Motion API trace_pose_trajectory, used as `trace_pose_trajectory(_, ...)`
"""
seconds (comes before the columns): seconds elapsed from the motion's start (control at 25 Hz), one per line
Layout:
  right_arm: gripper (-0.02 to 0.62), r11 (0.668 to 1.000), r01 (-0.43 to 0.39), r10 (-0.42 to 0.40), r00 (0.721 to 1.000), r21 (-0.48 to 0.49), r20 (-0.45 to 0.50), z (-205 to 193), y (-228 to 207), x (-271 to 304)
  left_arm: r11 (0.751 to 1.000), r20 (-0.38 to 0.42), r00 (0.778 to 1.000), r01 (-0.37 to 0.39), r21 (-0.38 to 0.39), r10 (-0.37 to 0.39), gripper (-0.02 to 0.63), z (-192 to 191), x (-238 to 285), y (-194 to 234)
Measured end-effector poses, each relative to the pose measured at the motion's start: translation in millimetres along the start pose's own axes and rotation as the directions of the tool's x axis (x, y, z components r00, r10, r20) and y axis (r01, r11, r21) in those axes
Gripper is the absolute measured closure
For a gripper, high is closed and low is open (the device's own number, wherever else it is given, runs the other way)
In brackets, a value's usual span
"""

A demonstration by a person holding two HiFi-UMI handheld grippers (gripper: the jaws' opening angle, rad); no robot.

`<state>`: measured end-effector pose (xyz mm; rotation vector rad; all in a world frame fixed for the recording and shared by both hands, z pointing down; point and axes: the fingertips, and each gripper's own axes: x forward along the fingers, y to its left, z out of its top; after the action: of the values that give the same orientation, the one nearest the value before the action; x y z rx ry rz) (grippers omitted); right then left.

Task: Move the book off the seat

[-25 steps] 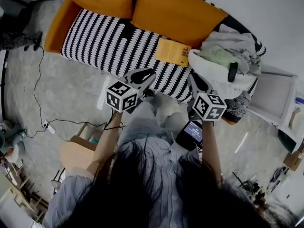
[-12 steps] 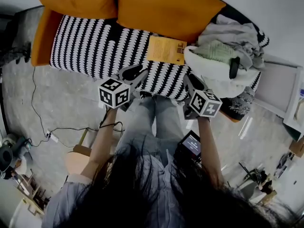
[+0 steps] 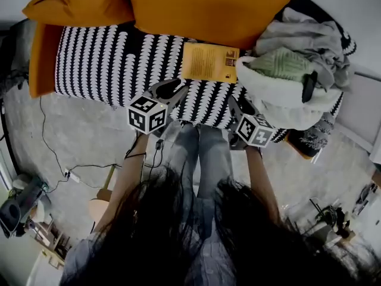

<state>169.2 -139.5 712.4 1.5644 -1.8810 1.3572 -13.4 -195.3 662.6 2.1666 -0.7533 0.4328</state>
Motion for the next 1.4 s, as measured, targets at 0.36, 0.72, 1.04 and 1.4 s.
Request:
trace_pose_trajectory(0.36,0.379,0.993,0.05,-0.048,0.999,0.104,-0.021,-20.7,-44.8,71.2,0.999,-0.096,0.995,0.024,-0.044,-0.028,0.397,-36.1,58.3,44.4)
trace_pose_trajectory(0.72,0.347,0.975,0.16,-0.164,0.986,0.154,0.01,-25.0,-83.4,98.2,0.98,-0.088,0.992,-0.101,-0.17,0.087,0.35,-54.5,94.7,108.3)
trace_pose_trajectory(1.04,0.344,0.969,0.129,-0.146,0.987,0.209,0.067,-24.3,-88.1,116.4,0.978,-0.155,0.982,-0.129,-0.166,0.103,0.334,-73.1,126.2,143.8)
trace_pose_trajectory(1.4,0.345,0.983,0.101,-0.121,0.984,0.156,0.128,-15.0,-82.9,132.1,0.988,-0.207,0.975,-0.105,-0.116,0.079,0.334,-85.1,147.6,140.2)
